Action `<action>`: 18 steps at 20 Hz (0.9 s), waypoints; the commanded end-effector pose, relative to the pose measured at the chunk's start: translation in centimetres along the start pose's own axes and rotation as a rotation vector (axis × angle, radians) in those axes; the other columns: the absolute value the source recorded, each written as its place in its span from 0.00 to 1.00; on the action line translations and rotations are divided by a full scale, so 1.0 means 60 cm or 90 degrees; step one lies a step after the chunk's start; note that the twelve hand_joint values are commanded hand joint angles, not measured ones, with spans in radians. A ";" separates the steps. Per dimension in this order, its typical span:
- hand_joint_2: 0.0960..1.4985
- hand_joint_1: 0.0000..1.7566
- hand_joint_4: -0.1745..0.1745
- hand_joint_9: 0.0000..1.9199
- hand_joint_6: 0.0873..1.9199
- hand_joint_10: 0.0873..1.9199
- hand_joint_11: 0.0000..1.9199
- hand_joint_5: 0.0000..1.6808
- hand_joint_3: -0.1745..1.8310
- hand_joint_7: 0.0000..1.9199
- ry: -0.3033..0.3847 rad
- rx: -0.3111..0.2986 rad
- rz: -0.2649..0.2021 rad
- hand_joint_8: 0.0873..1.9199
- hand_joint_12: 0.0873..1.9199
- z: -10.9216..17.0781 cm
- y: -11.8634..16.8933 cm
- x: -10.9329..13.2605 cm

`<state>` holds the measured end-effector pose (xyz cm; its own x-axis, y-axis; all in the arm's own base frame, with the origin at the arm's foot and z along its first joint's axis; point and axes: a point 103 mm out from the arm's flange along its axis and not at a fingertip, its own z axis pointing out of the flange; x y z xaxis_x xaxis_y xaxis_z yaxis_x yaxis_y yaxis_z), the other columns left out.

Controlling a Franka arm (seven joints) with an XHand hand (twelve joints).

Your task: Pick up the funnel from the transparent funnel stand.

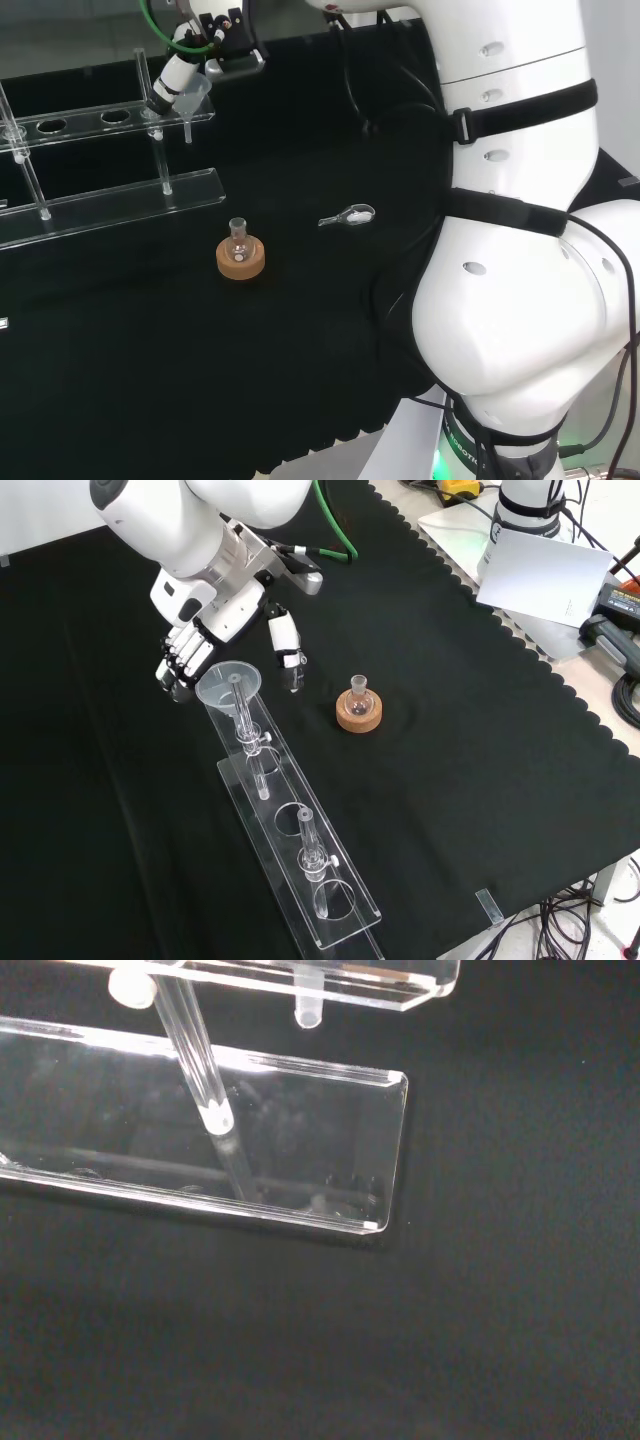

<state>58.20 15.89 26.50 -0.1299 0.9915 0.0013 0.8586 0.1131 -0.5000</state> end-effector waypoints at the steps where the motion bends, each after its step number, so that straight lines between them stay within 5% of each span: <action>1: 0.40 0.31 0.46 0.00 0.00 0.00 0.00 0.00 0.08 0.00 -0.014 0.010 0.000 0.00 0.36 0.002 0.000 0.001; 7: 0.41 0.32 0.46 0.00 0.00 0.00 0.00 0.00 0.08 0.00 -0.032 0.028 -0.001 0.00 0.38 0.006 0.008 0.005; 16: 0.42 0.32 0.39 0.04 0.00 0.00 0.00 0.00 0.09 0.06 -0.045 0.022 0.005 0.00 0.54 -0.001 0.014 0.012; 18: 0.43 0.33 0.39 0.02 0.00 0.08 0.00 0.00 0.09 0.07 -0.043 0.023 0.011 0.06 0.54 -0.001 0.016 0.004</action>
<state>58.87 16.80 26.19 -0.1627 0.9850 -0.0579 0.8408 0.1077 -0.5305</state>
